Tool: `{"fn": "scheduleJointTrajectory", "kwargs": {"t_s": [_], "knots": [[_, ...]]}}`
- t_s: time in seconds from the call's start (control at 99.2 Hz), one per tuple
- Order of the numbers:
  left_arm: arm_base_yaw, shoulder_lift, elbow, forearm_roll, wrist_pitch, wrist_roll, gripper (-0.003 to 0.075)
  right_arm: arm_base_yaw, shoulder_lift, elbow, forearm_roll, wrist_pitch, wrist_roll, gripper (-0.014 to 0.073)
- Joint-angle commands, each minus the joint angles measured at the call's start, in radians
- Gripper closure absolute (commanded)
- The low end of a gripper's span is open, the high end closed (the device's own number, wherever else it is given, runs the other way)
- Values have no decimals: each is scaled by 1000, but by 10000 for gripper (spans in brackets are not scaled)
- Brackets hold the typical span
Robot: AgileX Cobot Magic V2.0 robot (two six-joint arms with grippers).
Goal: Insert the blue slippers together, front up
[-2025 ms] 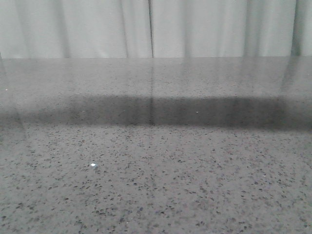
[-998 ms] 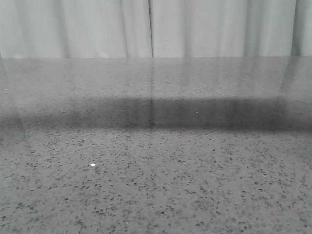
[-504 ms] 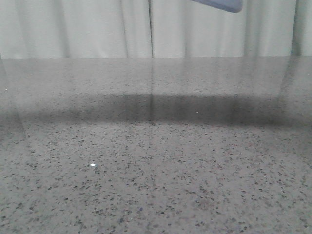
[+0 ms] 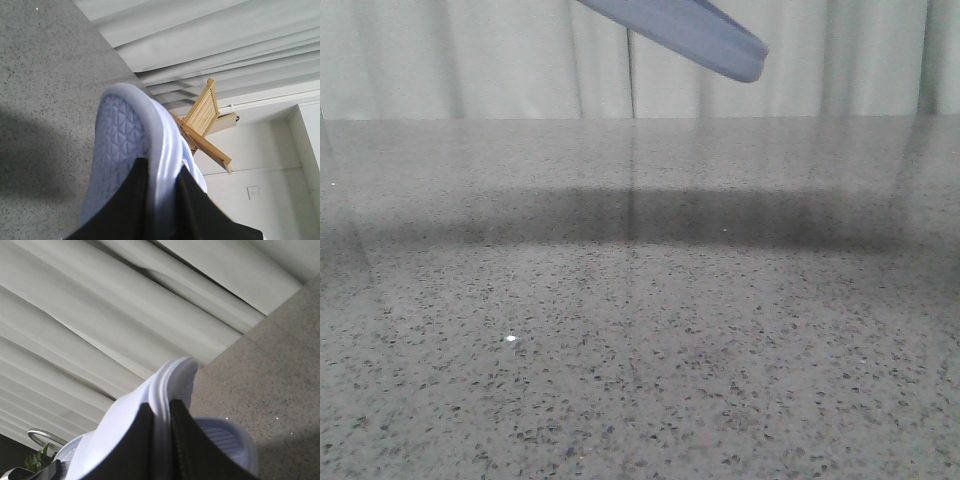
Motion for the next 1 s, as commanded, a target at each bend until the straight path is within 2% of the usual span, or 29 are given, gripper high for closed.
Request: {"fn": "scheduleJointTrajectory", "kwargs": {"t_s": [0.0, 0.232, 0.464, 0.584, 0.776, 0.877, 0.987], "knots": [[-58, -12, -36, -93, 258, -17, 704, 46, 23, -38, -119, -35, 0, 701], [-53, -12, -36, -88, 234, 13, 704, 52, 32, -38, -125, -33, 0, 700], [-51, -12, -36, -71, 126, 32, 704, 52, 32, -38, -125, 11, -110, 688], [-51, -12, -36, -71, 77, 32, 704, 52, 32, -38, -125, 32, -142, 589], [-51, -7, -36, -71, 13, 32, 704, 50, 32, -38, -125, 34, -200, 354], [-51, 10, -36, -71, 8, 25, 704, 43, 32, -38, -125, 30, -243, 293], [-51, 43, -36, -77, 23, 25, 704, 3, 28, -38, -125, 30, -264, 270]]}}
